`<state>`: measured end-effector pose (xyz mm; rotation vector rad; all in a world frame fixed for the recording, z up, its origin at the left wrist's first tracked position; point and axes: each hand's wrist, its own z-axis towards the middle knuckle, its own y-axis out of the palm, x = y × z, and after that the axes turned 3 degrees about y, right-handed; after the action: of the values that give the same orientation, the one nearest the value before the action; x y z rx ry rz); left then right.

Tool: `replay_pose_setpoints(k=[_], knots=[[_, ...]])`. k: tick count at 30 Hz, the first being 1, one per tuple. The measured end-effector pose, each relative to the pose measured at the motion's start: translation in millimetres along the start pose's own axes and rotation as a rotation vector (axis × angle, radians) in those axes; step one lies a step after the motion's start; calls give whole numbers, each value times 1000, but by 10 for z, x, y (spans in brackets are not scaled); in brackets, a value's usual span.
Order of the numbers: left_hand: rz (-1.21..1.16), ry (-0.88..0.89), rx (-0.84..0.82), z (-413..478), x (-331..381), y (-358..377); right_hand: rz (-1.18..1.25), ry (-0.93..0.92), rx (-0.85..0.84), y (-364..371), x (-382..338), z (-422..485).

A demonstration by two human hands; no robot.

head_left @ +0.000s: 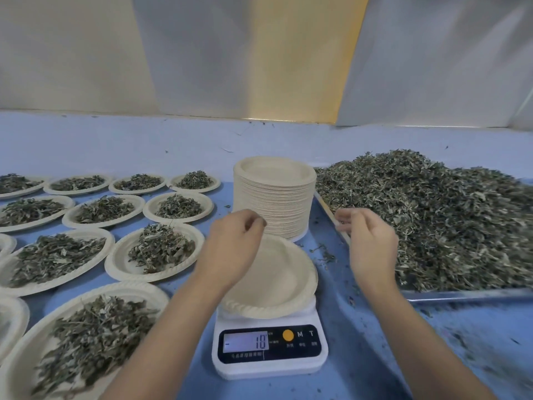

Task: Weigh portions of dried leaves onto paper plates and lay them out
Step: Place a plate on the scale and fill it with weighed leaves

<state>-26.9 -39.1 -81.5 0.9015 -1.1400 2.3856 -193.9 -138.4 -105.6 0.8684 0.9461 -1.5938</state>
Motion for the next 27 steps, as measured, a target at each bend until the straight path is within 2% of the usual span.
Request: replay_pose_setpoints(k=[2, 4, 6, 7, 9, 12, 15, 20, 23, 27], knots=[[-99, 7, -60, 8, 112, 102, -201, 22, -27, -154, 39, 195], [-169, 20, -79, 26, 234, 198, -569, 80, -129, -287, 170, 396], [-236, 49, -69, 50, 374, 289, -923, 269, -293, -362, 278, 488], [-270, 59, -60, 65, 440, 330, -1024, 406, -369, -382, 327, 487], [-323, 68, -48, 87, 557, 399, -1092, 597, -492, -403, 452, 471], [-366, 77, -41, 107, 671, 472, -1092, 661, -576, -368, 589, 498], [-415, 79, -35, 145, 734, 538, -1056, 570, -525, -247, 637, 600], [-473, 87, -27, 197, 754, 660, -787, 172, -436, -99, 679, 770], [-462, 90, -43, 200, 720, 695, -898, -17, -352, -87, 721, 845], [-493, 71, -46, 218, 666, 689, -1059, -32, -59, -159, 799, 973]])
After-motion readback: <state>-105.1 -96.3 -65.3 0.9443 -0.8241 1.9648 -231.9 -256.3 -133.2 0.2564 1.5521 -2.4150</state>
